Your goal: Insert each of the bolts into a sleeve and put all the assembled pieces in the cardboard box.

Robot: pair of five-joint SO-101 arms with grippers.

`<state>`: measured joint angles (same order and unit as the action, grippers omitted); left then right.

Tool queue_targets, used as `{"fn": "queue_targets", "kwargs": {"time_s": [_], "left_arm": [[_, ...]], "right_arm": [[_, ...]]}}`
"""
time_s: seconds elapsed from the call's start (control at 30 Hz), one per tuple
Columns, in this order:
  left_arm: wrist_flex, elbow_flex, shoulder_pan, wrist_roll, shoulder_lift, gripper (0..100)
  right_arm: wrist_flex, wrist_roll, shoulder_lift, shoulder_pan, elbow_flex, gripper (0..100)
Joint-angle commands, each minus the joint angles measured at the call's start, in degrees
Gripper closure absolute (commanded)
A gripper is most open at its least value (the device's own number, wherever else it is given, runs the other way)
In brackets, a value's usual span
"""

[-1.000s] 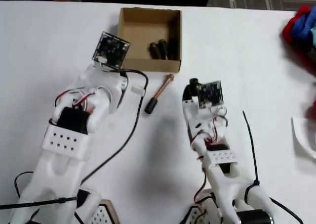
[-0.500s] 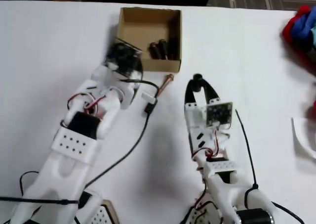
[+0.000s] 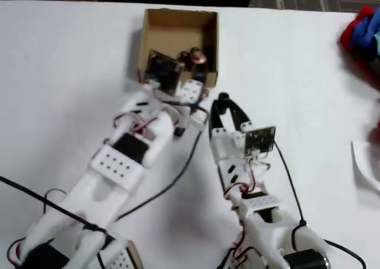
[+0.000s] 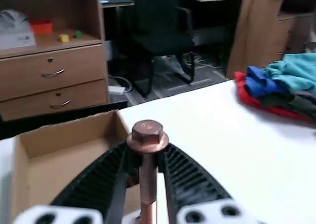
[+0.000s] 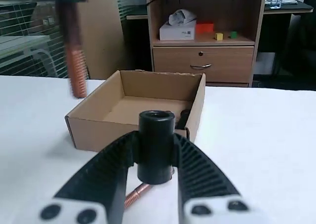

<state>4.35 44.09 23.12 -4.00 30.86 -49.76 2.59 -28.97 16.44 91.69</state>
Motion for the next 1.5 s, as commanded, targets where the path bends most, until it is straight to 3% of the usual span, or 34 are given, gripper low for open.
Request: {"fn": "queue_targets", "kwargs": {"time_s": [0.0, 0.33, 0.47, 0.6, 1.27, 1.47], "left_arm": [[-1.7, -6.5, 2.2, -0.4, -1.1, 98], [-1.4, -10.8, 4.7, -0.8, -3.9, 98], [-0.5, -10.7, 6.9, -0.8, -1.6, 98], [2.7, -10.9, 6.9, -0.8, -0.6, 98], [1.9, -13.0, 8.1, -0.9, -4.5, 98], [0.3, -13.5, 8.1, -9.0, -8.5, 98]], "right_arm": [[-0.7, 0.3, -0.1, -0.1, -0.4, 97.8], [-19.5, -0.3, 6.3, -4.0, 1.4, 97.8], [-31.7, -7.3, 10.4, -1.5, 4.3, 97.8], [-32.3, -7.5, 15.1, -1.5, 2.3, 97.8], [-33.2, -7.5, 21.5, -1.2, -1.7, 97.8], [-34.9, -7.4, 21.7, -1.5, -1.7, 97.8]]}}
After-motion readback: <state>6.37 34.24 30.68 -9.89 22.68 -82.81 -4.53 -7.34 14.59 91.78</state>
